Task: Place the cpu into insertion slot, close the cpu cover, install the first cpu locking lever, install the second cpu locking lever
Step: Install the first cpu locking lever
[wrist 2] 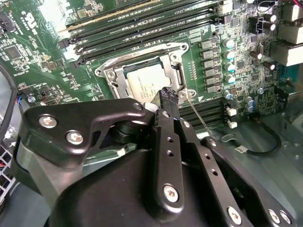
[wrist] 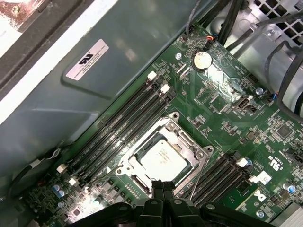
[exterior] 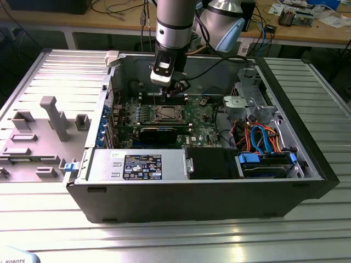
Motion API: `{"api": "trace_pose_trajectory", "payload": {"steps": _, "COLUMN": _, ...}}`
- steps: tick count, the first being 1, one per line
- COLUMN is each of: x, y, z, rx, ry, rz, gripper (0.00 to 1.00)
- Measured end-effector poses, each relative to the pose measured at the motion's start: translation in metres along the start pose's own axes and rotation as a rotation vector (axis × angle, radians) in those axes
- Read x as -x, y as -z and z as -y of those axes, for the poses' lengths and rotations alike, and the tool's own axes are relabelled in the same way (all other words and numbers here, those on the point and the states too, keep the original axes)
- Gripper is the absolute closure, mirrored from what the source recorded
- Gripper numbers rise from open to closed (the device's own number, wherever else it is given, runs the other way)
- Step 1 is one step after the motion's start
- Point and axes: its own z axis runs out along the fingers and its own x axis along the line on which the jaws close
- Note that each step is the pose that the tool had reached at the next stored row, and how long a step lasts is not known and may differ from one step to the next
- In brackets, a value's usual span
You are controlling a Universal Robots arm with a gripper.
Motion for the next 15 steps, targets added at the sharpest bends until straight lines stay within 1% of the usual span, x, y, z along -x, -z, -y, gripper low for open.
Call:
{"api": "trace_pose_trajectory", "payload": {"steps": 4, "x": 0.0001, "y": -0.0001, "z": 0.0005, "rx": -0.0008, "ry": 0.017, "rz": -0.0001, "gripper": 0.89}}
{"api": "trace_pose_trajectory", "payload": {"steps": 7, "x": 0.0003, "y": 0.0001, "z": 0.0008, "rx": -0.0027, "ry": 0.044, "rz": 0.0, "gripper": 0.89}}
{"api": "trace_pose_trajectory", "payload": {"steps": 11, "x": 0.0002, "y": 0.0, "z": 0.0009, "rx": -0.0039, "ry": 0.066, "rz": -0.0001, "gripper": 0.89}}
{"api": "trace_pose_trajectory", "payload": {"steps": 15, "x": 0.0001, "y": 0.0, "z": 0.001, "rx": -0.0043, "ry": 0.073, "rz": -0.0001, "gripper": 0.89}}
